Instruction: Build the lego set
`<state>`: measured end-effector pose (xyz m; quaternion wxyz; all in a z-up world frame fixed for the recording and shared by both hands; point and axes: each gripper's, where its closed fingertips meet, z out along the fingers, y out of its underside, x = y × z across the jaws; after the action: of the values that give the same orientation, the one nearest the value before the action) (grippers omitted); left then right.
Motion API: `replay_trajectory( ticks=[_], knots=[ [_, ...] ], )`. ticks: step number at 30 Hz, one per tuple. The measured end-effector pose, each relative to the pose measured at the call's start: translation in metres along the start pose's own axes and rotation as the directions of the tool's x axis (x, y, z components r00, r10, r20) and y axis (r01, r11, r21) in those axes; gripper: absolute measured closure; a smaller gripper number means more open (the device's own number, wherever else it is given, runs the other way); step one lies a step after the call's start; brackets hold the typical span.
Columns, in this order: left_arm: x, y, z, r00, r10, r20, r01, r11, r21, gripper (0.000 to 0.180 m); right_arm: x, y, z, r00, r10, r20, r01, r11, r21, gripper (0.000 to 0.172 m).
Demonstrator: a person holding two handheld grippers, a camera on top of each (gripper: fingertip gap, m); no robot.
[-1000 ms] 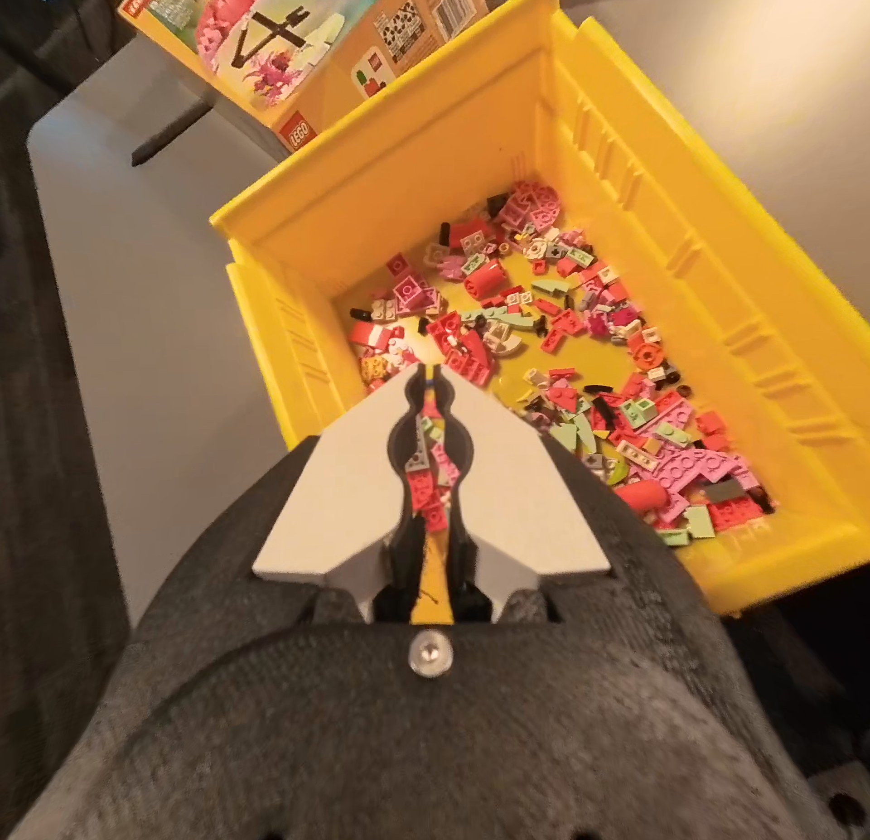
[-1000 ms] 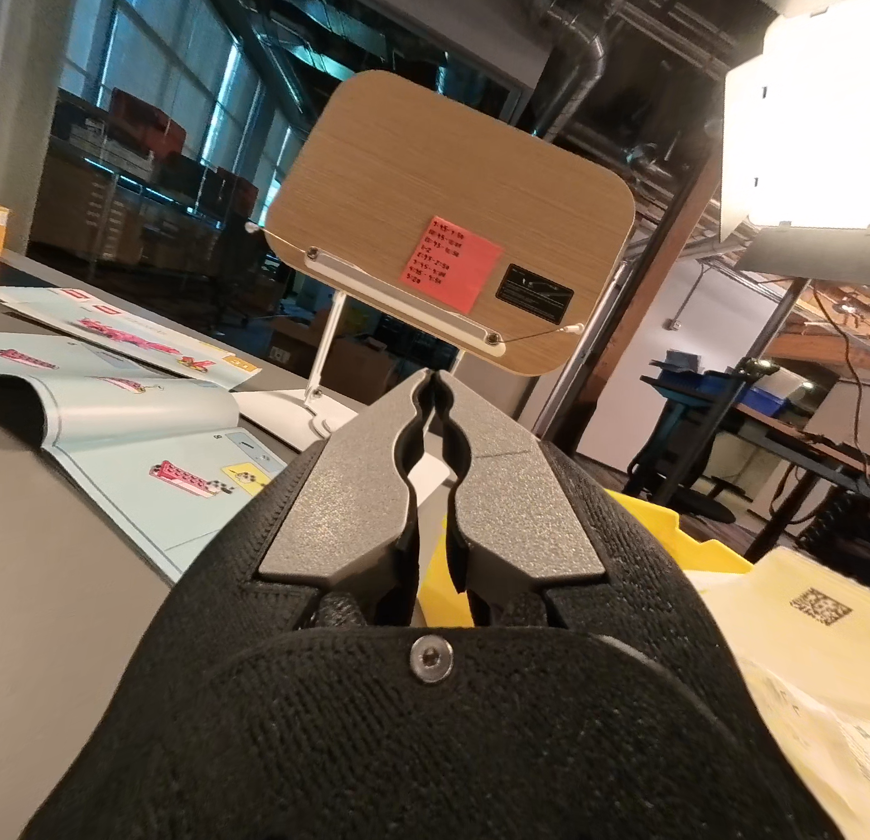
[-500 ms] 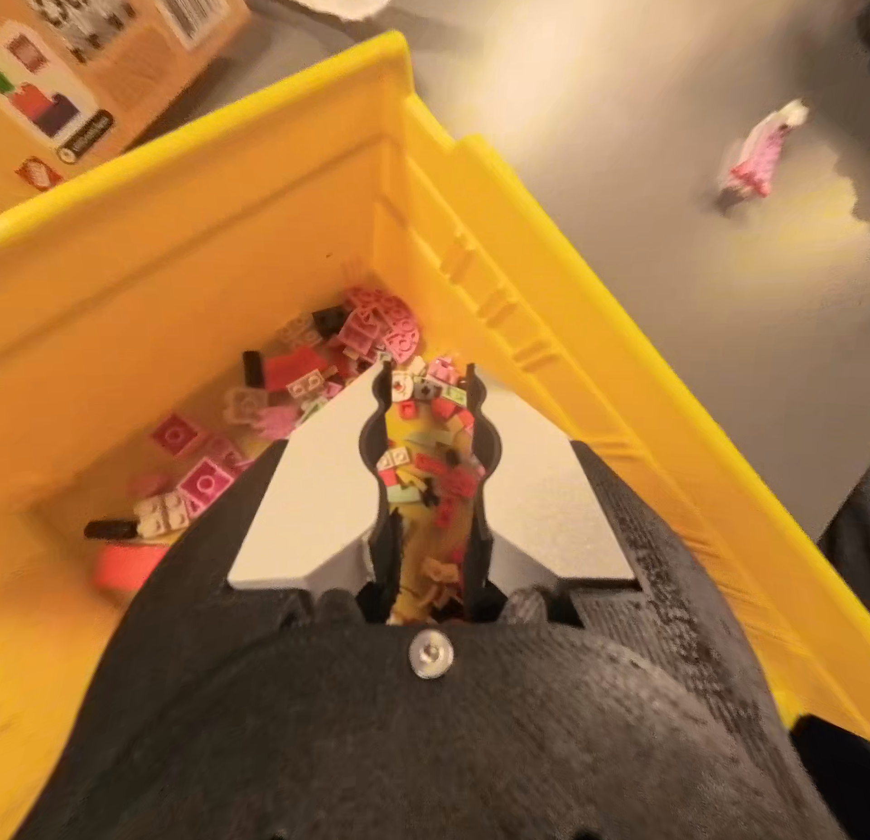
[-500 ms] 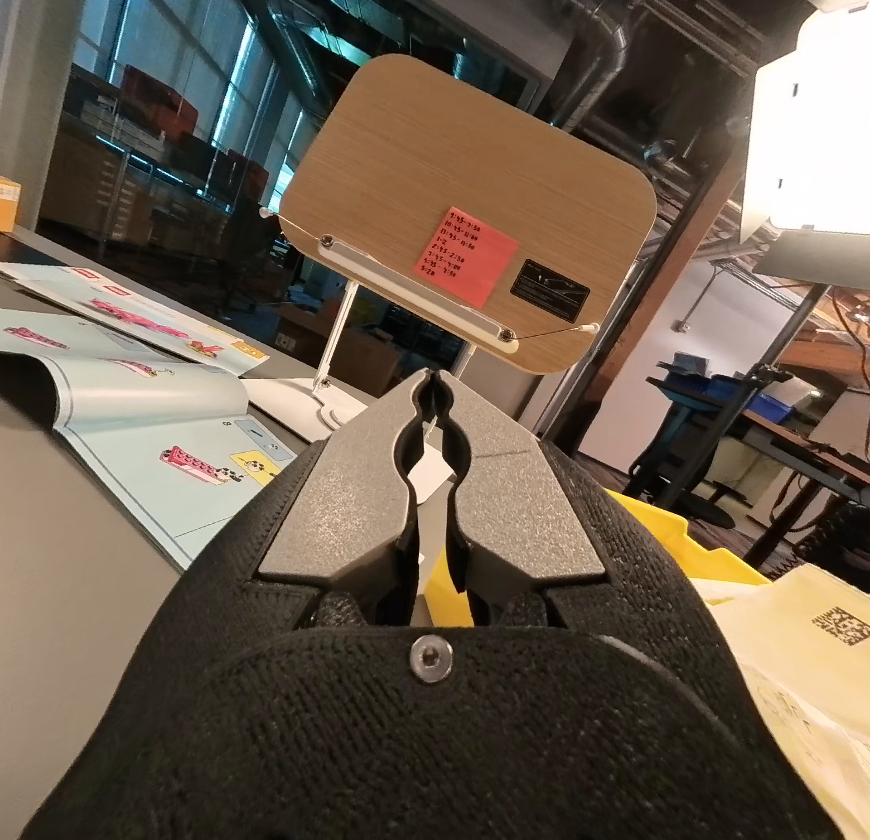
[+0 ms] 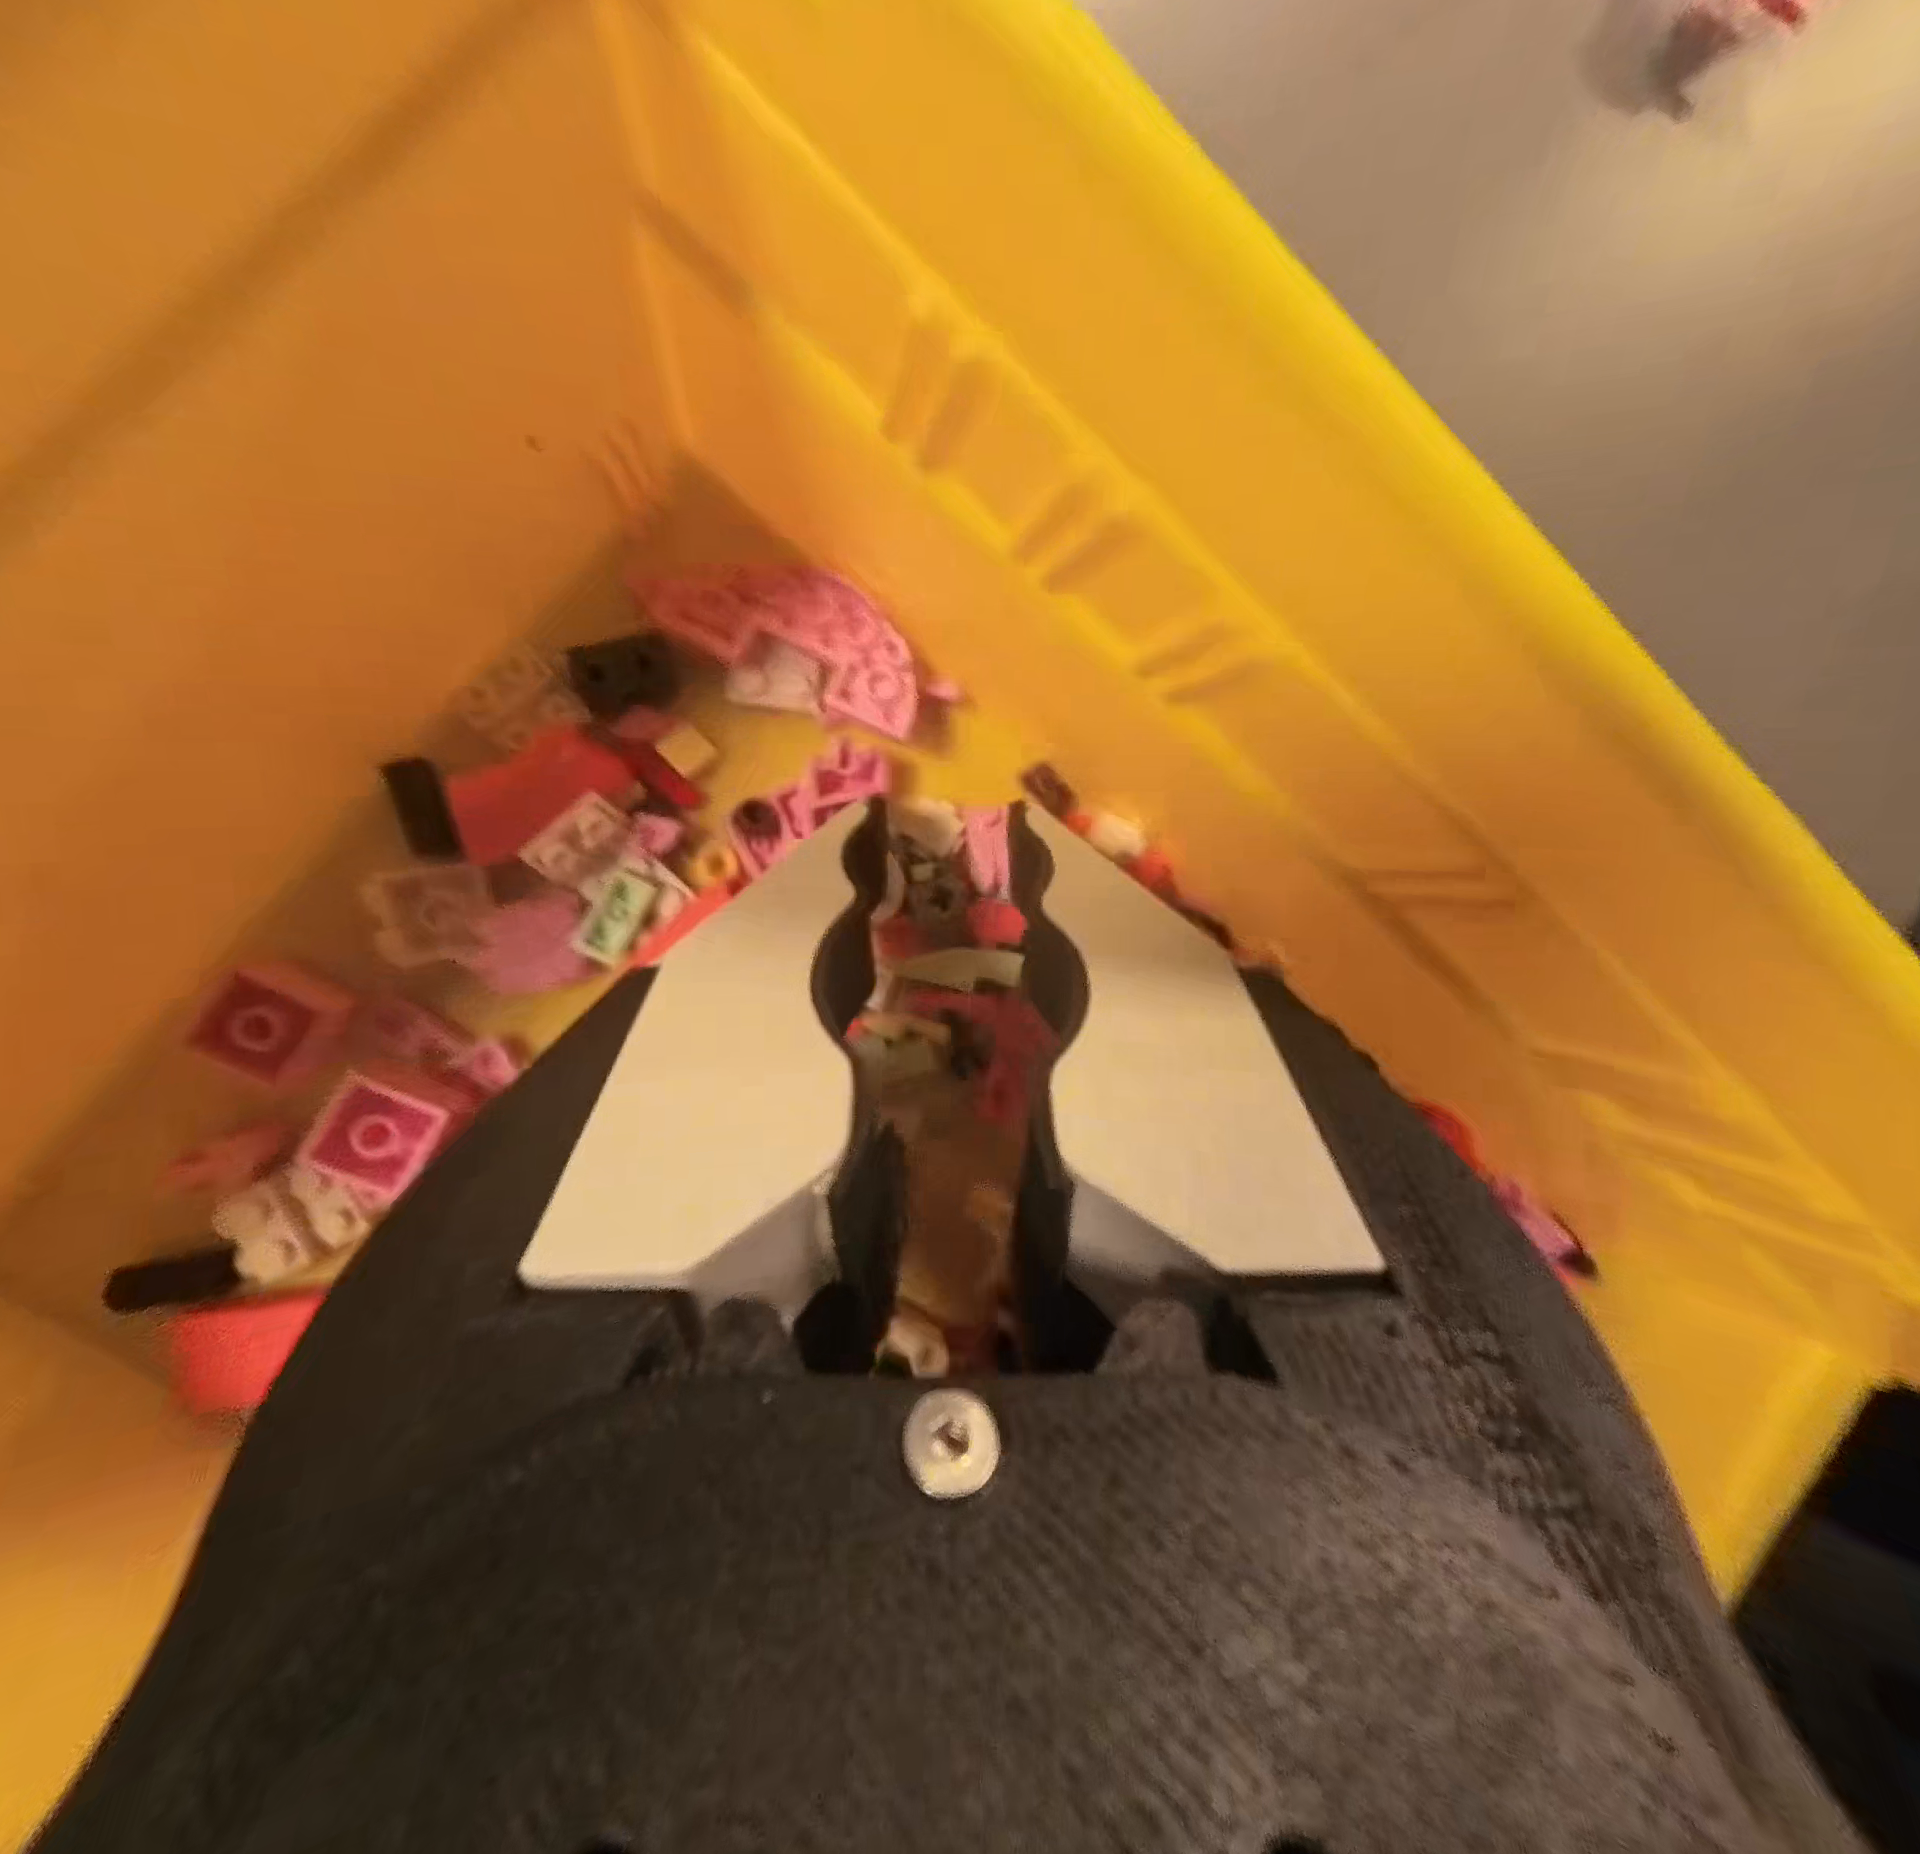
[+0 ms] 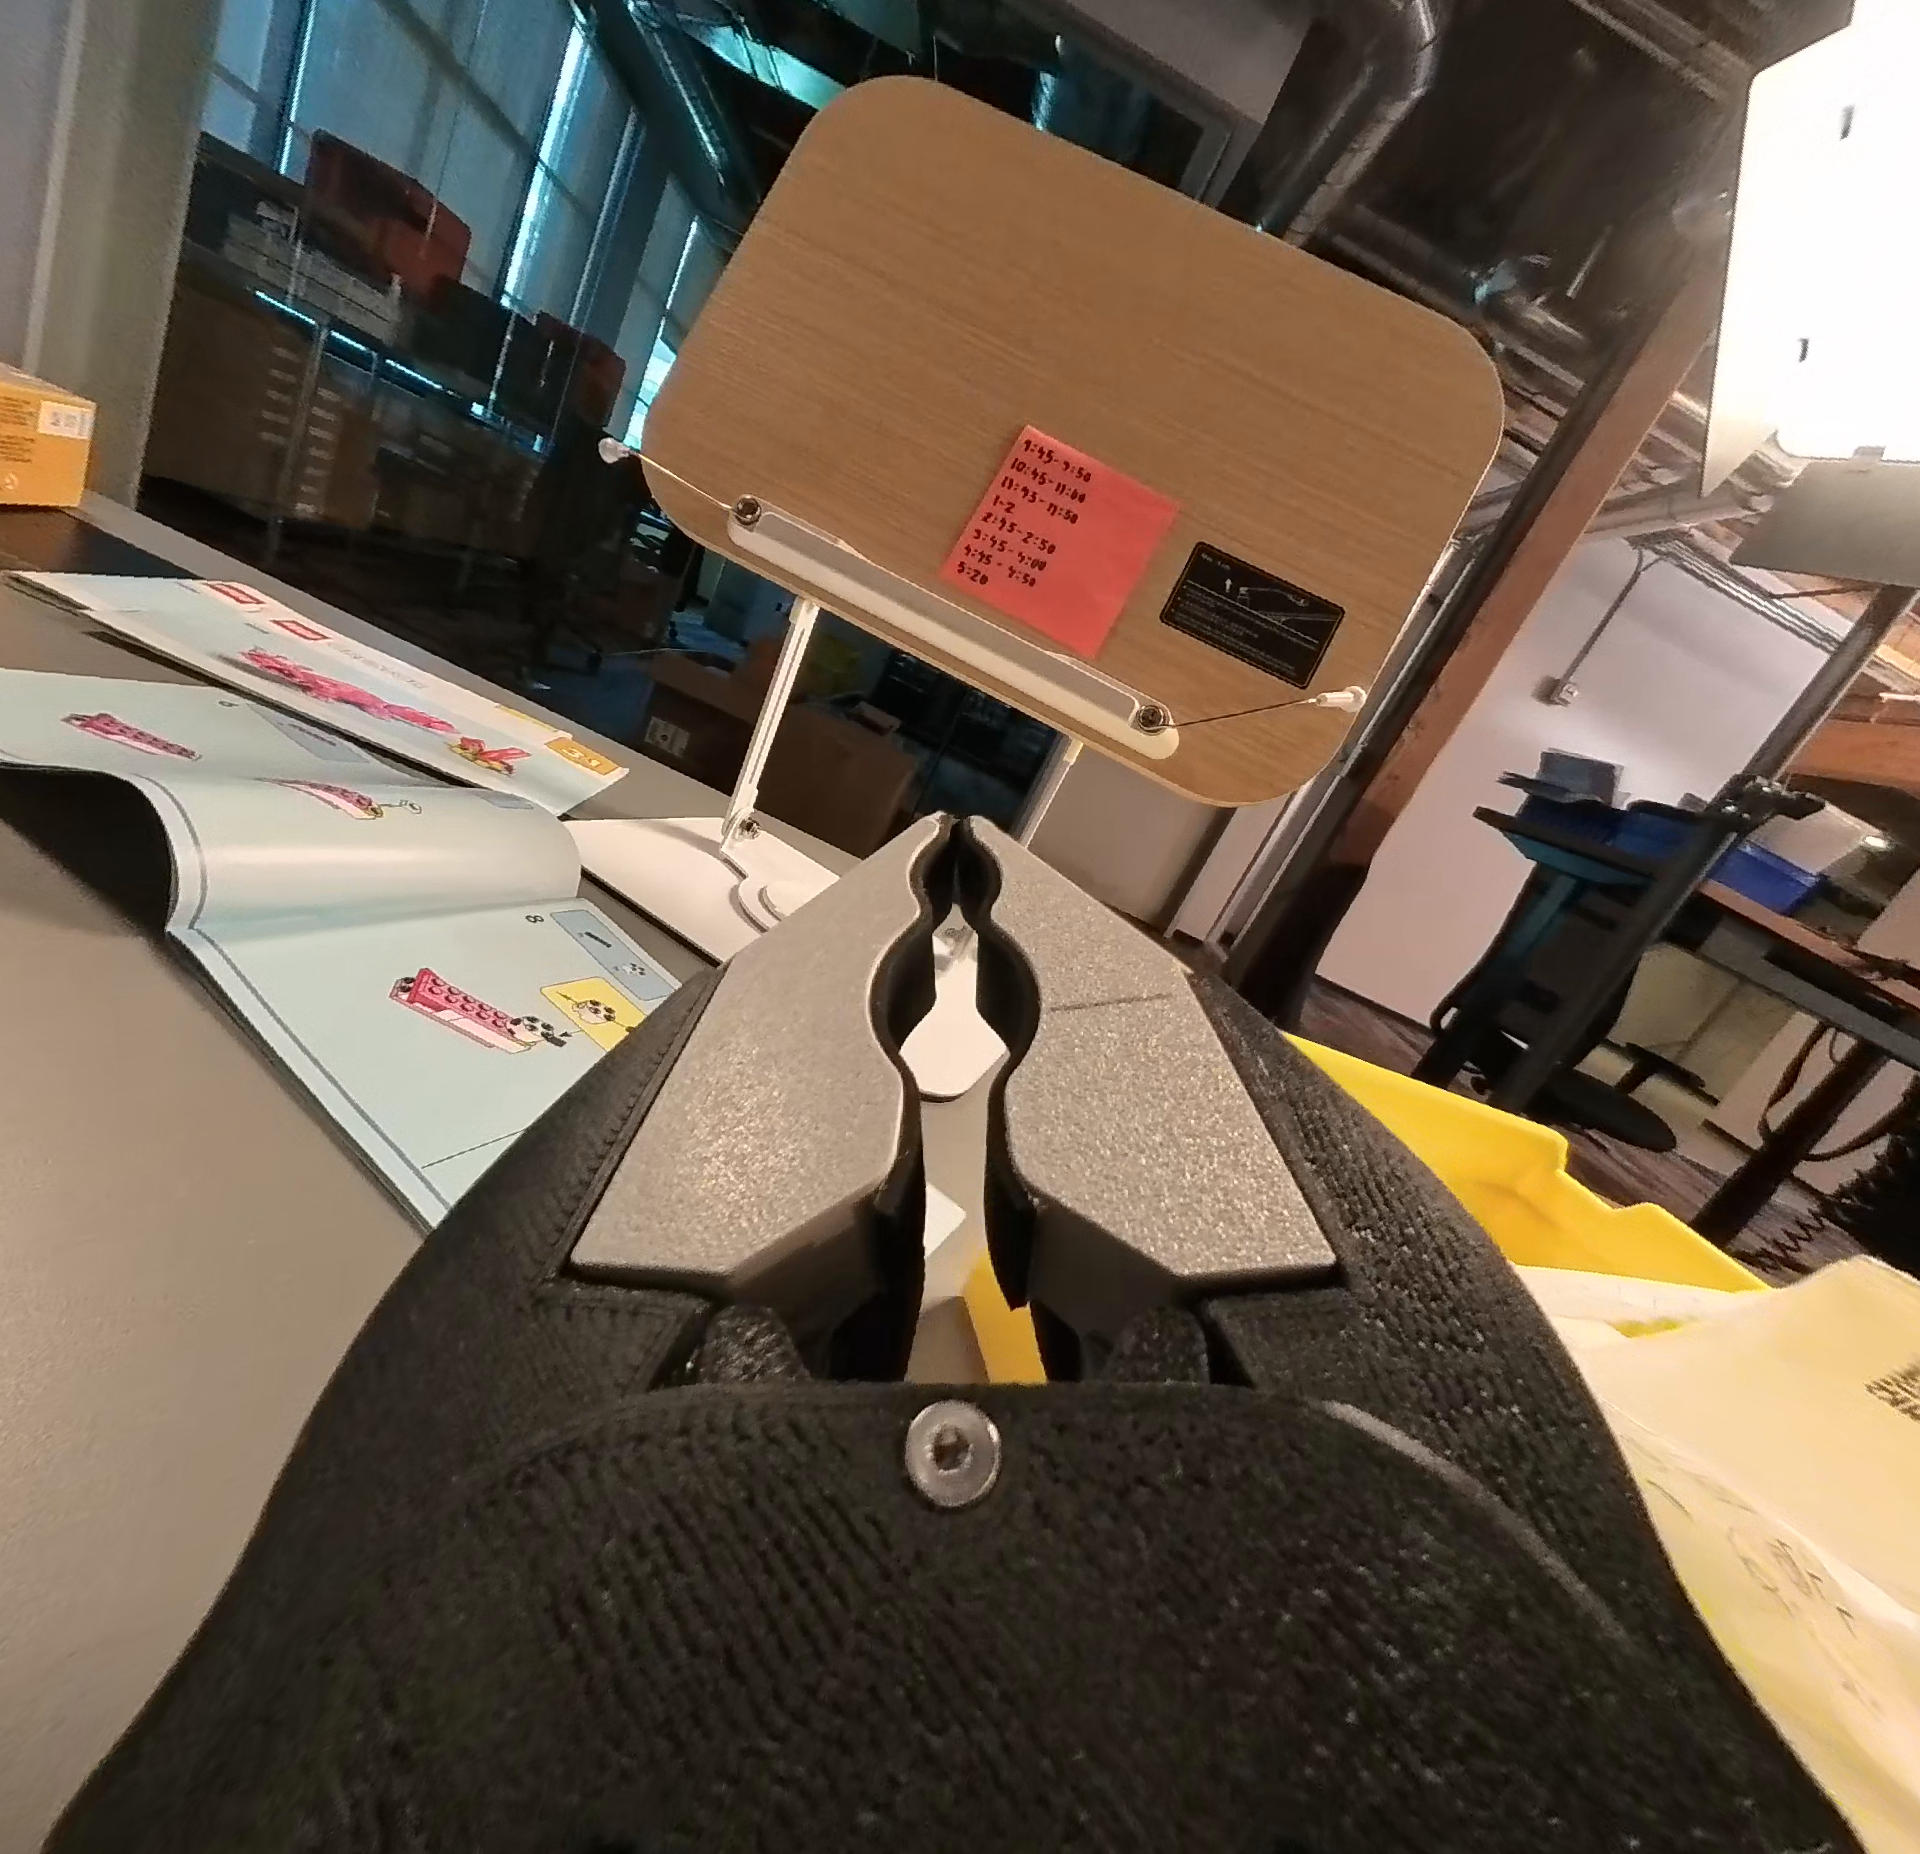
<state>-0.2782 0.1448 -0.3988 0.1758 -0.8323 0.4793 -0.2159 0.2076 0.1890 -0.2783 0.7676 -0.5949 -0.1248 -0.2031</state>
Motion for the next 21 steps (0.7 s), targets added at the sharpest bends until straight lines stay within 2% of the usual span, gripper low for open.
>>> replay_trajectory(
  ticks=[3,6,8,10,12,13,15,17,19,21],
  knots=[
    [0.01,0.016,-0.011,1.0,-0.003,-0.001,0.003,1.0,-0.031,0.159,-0.002,0.001,0.001,1.0,-0.004,0.007,0.004,1.0,-0.006,0.172],
    [0.016,0.02,-0.033,0.998,-0.018,0.062,0.017,0.999,0.028,0.154,-0.003,0.001,0.001,1.0,-0.012,0.011,0.012,1.0,-0.005,0.172],
    [0.016,0.022,-0.055,0.991,-0.032,0.133,0.023,0.997,0.069,0.153,-0.004,0.001,0.001,1.0,-0.019,0.011,0.019,1.0,-0.006,0.172],
    [0.01,0.031,-0.079,0.974,-0.019,0.226,0.008,0.999,0.05,0.15,-0.005,0.001,0.001,1.0,-0.027,0.013,0.027,1.0,-0.008,0.172],
    [-0.002,0.045,-0.105,0.942,-0.014,0.334,0.022,1.0,-0.022,0.137,-0.007,0.0,0.001,0.999,-0.04,0.018,0.04,0.999,-0.007,0.172],
    [-0.001,0.054,-0.112,0.942,-0.012,0.335,0.038,0.997,-0.072,0.123,-0.009,0.0,0.001,0.999,-0.048,0.022,0.048,0.999,-0.008,0.172],
    [0.012,0.073,-0.116,0.967,0.016,0.254,0.039,0.977,-0.208,0.092,-0.013,-0.001,0.002,0.997,-0.07,0.03,0.07,0.997,-0.01,0.172],
    [0.017,0.097,-0.117,0.971,0.093,0.221,-0.002,0.924,-0.383,0.084,-0.018,-0.002,0.001,0.995,-0.088,0.045,0.088,0.996,-0.006,0.172],
    [0.02,0.12,-0.116,0.973,0.138,0.187,-0.016,0.843,-0.537,0.08,-0.022,-0.003,0.001,0.993,-0.101,0.06,0.101,0.995,-0.002,0.172],
    [0.023,0.132,-0.111,0.978,0.152,0.144,-0.032,0.788,-0.615,0.079,-0.027,-0.005,0.001,0.991,-0.109,0.072,0.109,0.994,0.003,0.172]
  ],
)
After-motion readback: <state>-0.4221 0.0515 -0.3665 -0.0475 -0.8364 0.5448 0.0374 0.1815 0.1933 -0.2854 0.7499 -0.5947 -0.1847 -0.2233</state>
